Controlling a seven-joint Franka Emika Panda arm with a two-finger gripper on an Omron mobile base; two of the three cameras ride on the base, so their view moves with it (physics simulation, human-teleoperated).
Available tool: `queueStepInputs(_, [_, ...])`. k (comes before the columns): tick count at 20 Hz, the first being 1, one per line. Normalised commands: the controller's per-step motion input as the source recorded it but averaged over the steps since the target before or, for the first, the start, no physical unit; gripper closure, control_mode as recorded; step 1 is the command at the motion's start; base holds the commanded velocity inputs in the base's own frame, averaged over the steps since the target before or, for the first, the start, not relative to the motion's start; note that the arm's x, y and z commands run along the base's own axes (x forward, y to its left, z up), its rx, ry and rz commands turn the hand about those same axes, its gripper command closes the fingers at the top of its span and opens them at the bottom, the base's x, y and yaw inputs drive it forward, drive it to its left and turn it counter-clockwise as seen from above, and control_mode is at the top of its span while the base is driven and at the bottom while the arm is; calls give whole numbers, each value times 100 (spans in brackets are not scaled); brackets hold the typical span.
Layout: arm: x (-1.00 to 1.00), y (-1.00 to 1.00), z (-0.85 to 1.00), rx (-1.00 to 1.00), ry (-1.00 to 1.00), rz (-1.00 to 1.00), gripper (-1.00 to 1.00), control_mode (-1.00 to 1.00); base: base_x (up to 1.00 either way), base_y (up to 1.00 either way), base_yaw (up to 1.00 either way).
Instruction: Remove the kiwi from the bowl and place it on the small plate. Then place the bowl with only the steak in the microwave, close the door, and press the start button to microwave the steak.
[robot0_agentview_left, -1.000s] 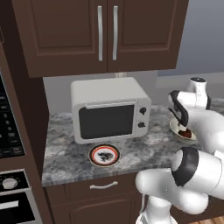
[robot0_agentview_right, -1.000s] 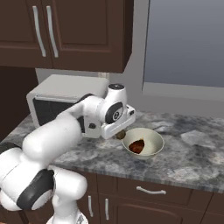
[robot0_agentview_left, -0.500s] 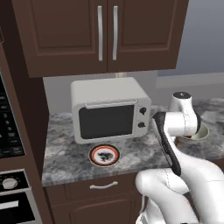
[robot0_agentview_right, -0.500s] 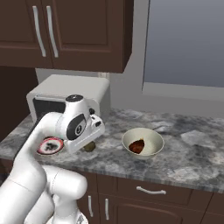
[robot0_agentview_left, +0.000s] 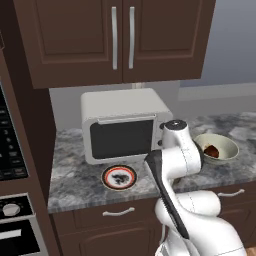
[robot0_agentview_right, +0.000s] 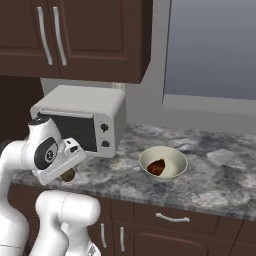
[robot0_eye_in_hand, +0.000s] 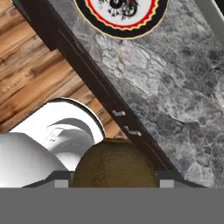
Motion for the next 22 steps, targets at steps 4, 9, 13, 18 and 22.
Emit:
queueStepInputs(4, [41,100,0,-11,0,-13,100,-100,0,0,0])
queueStepInputs(9, [51,100,-10,-10,0,-12,100,-100,0,0,0])
queueStepInputs(13, [71,94,-37,0,0,-4,100,-100,0,0,0])
queueStepInputs(18, [82,62,-45,0,1,0,100,-100,0,0,0])
queueStepInputs(22, [52,-9,-27,7,0,4,100,-100,0,0,0])
